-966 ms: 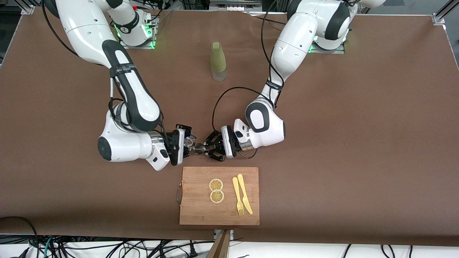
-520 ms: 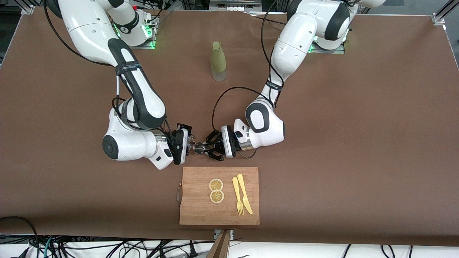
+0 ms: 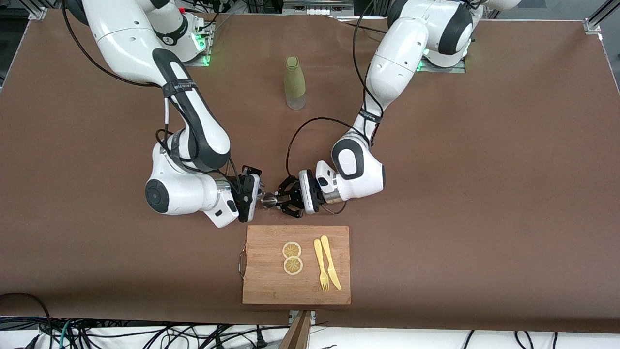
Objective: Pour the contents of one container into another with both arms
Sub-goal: 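Tilt the glass cup with the right gripper, pouring liquid into the jigger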
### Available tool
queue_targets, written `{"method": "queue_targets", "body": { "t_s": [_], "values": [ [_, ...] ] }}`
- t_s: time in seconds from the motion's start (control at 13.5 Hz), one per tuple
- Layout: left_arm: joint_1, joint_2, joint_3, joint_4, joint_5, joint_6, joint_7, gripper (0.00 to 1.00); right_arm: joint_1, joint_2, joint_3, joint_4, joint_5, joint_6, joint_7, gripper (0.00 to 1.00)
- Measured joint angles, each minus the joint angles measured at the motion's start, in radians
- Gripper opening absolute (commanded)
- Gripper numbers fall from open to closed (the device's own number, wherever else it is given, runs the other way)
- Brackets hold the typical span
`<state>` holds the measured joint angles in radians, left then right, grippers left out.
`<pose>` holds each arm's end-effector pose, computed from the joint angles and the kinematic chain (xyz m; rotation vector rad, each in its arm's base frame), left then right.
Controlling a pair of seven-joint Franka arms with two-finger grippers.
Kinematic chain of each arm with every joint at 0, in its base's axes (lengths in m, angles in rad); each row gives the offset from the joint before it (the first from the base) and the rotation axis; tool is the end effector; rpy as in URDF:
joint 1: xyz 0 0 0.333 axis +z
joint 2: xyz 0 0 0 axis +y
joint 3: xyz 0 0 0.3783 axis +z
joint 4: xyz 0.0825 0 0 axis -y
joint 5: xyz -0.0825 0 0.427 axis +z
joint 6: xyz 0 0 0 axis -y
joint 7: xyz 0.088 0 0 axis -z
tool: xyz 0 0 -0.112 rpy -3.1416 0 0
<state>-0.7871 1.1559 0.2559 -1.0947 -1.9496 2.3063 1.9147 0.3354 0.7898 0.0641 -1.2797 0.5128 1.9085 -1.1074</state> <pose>0.6989 -0.5364 0.1354 1.7069 -1.1711 0.9847 0.7420 0.3391 0.2955 -2.0903 -1.5528 -0.0426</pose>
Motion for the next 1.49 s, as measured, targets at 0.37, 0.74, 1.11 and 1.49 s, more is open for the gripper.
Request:
{"method": "queue_targets", "body": {
  "t_s": [0.37,0.74,1.11,1.49],
  "values": [
    [0.0,0.001,0.002,0.0,0.0,-0.009,0.0,0.0,0.009,-0.001,0.0,0.0,-0.055,-0.01,0.057,0.26],
    [0.0,0.001,0.002,0.0,0.0,-0.012,0.0,0.0,0.011,-0.006,0.0,0.005,-0.088,-0.012,0.1,0.26],
    [0.001,0.001,0.011,0.0,0.0,-0.013,0.0,0.0,0.011,-0.025,0.0,0.031,-0.089,-0.025,0.109,0.25],
    [0.0,0.001,0.012,0.001,0.0,-0.015,0.0,0.0,0.012,-0.025,0.0,0.043,-0.09,-0.037,0.128,0.25]
  ]
}}
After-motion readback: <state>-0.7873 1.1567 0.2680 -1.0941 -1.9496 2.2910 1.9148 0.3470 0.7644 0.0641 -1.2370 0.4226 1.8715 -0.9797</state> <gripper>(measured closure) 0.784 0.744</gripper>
